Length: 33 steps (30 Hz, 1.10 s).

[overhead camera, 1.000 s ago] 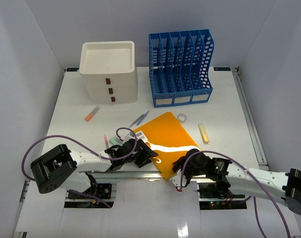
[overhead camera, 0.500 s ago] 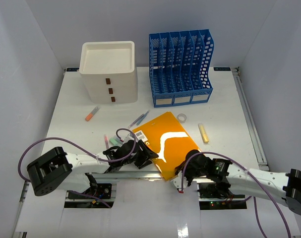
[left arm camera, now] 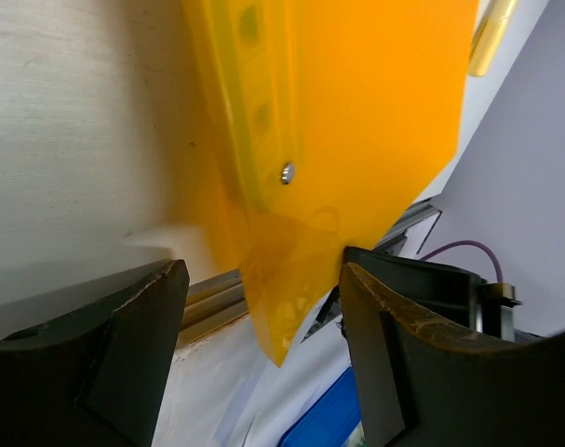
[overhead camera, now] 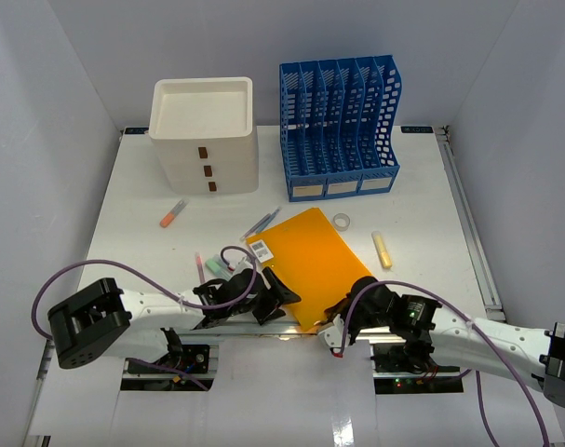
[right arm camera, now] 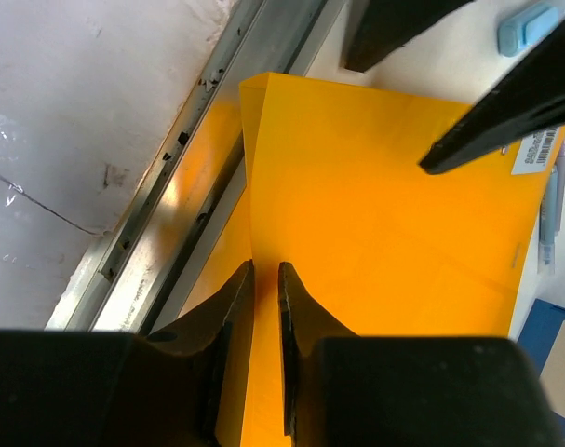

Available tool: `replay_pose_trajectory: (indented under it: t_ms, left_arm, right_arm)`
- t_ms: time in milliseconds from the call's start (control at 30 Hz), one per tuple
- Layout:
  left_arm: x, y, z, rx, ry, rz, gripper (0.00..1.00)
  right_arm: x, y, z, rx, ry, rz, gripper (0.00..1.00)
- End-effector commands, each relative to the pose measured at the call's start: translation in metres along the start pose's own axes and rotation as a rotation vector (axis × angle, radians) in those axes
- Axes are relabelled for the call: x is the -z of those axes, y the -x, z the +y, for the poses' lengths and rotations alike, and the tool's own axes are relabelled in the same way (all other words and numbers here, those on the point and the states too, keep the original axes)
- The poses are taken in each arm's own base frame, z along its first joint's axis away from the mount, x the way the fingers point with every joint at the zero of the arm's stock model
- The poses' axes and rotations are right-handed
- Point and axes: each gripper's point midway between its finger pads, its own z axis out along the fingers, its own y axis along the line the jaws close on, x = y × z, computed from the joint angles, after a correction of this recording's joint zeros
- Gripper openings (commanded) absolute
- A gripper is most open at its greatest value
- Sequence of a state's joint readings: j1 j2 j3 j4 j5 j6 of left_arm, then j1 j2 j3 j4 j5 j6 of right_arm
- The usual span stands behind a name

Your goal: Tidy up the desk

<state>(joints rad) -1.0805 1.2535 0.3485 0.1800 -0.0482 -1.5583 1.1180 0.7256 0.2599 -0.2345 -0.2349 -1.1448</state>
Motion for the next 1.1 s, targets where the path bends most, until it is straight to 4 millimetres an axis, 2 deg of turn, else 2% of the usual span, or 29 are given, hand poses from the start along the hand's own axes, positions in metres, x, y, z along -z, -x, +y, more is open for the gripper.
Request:
replay_pose_trajectory:
  t_ms: [0, 167, 367, 567, 733, 867, 1067]
  left_arm:
    - [-0.002, -0.005, 0.001, 0.012, 0.017, 0.004, 0.77]
    - [-0.003, -0.002, 0.003, 0.029, 0.006, -0.021, 0.78]
    - [-0.016, 0.004, -0.013, 0.038, -0.034, -0.055, 0.78]
    - [-0.024, 0.009, -0.013, 0.107, -0.064, -0.087, 0.76]
    - [-0.021, 0.019, -0.010, 0.144, -0.086, -0.134, 0.64]
    - [-0.013, 0.026, -0.017, 0.144, -0.127, -0.171, 0.51]
    - [-0.002, 0.035, -0.027, 0.105, -0.190, -0.213, 0.22]
  right_arm:
    - [0.007, 0.011, -0.019, -0.034, -0.053, -0.028, 0.17]
    - [0.009, 0.013, -0.023, -0.036, -0.065, -0.035, 0.16]
    - [0.011, 0.018, -0.025, -0.050, -0.062, -0.053, 0.15]
    - [0.014, 0.022, -0.027, -0.065, -0.063, -0.068, 0.14]
    - [0.014, 0.024, -0.026, -0.072, -0.057, -0.077, 0.13]
    - [0.014, 0.024, -0.024, -0.079, -0.047, -0.082, 0.13]
    - [0.013, 0.028, -0.019, -0.092, -0.015, -0.101, 0.17]
